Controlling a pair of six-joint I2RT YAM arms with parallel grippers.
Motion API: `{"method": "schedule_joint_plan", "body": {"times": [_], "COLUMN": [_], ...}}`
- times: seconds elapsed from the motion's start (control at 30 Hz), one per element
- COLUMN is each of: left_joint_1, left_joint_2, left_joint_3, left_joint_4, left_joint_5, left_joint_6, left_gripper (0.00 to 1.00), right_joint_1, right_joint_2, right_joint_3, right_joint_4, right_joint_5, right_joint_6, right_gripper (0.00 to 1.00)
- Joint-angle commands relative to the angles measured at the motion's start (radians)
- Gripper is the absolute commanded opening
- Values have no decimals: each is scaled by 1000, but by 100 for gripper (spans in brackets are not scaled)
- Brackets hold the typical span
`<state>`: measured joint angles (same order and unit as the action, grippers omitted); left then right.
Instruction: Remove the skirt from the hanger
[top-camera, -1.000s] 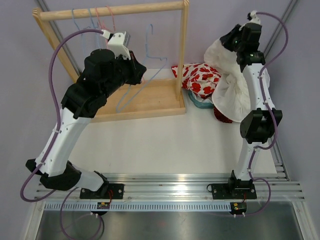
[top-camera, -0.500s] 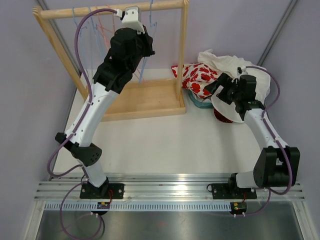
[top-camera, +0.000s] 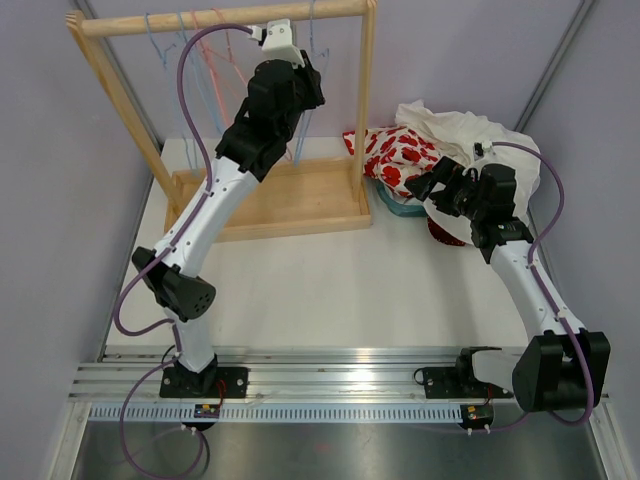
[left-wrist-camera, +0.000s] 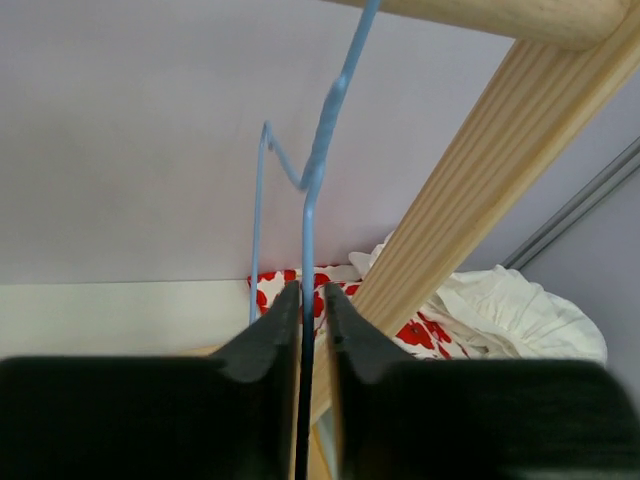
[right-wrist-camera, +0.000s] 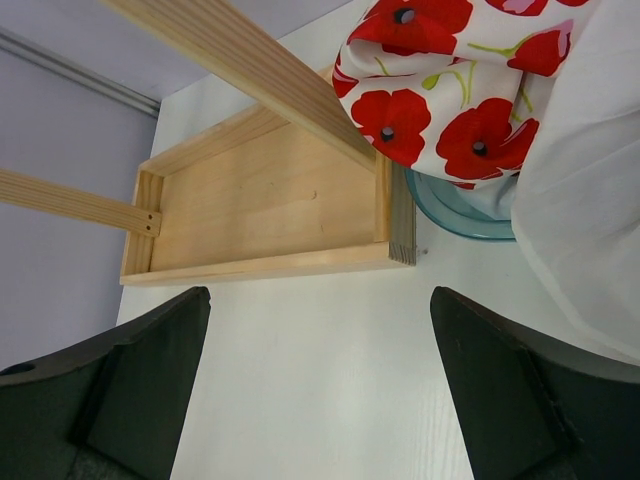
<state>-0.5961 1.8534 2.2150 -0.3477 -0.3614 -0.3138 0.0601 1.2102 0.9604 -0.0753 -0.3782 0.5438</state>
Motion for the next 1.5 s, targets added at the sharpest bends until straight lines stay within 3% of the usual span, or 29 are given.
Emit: {"method": "schedule_joint_plan", "body": {"times": [0.0, 0.03, 0.07, 0.23, 0.3, 0.33, 0.47, 0.6, 0.7, 0.77, 0.87, 0.93, 1.1, 1.3, 1.47], "left_joint_1": [2, 2, 1, -5, -11, -14, -27, -30, -30, -30, -30, -30, -30, -28, -25], "left_joint_2": [-59, -69, -95, -229, -352, -397, -653, -896, -1052, -1144, -1253, -1299, -1393, -1343, -1268], "left_joint_3": [-24, -41, -47, -115, -243, -291, -585, -928, -1055, -1144, -1230, -1253, -1322, -1374, -1483], "left_joint_4": [56, 55, 44, -62, -74, -83, -117, -160, -233, -293, -349, -397, -390, -289, -2], "left_joint_5": [-28, -18, 2, 91, 122, 146, 153, 86, 30, 3, -49, -152, -381, -413, -435], "left_joint_6": [-19, -15, -10, 16, 31, 32, 9, -19, -44, -68, -83, -91, -33, 82, 220], "left_gripper": [26, 32, 46, 79, 96, 99, 99, 99, 99, 99, 99, 99, 99, 99, 99], "right_joint_1": [10, 12, 12, 14, 14, 14, 12, 12, 12, 12, 12, 12, 12, 12, 12], "right_joint_2": [-34, -40, -53, -155, -234, -262, -377, -474, -572, -648, -759, -811, -868, -861, -860], "right_joint_3": [6, 6, 5, -11, -22, -35, -69, -185, -288, -362, -537, -630, -585, -340, -186], "right_joint_4": [5, 0, -1, 65, 104, 111, 83, -59, -109, -83, 104, 128, -64, -348, -469], "right_joint_5": [4, 7, 7, -148, -149, -140, -55, 96, 121, 78, -114, -122, -147, -1, 107], "right_joint_6": [-5, -7, -5, 28, 50, 76, 182, 329, 384, 442, 517, 582, 438, 138, -73], "right_gripper": [99, 99, 99, 100, 99, 99, 99, 100, 99, 100, 99, 99, 99, 99, 99]}}
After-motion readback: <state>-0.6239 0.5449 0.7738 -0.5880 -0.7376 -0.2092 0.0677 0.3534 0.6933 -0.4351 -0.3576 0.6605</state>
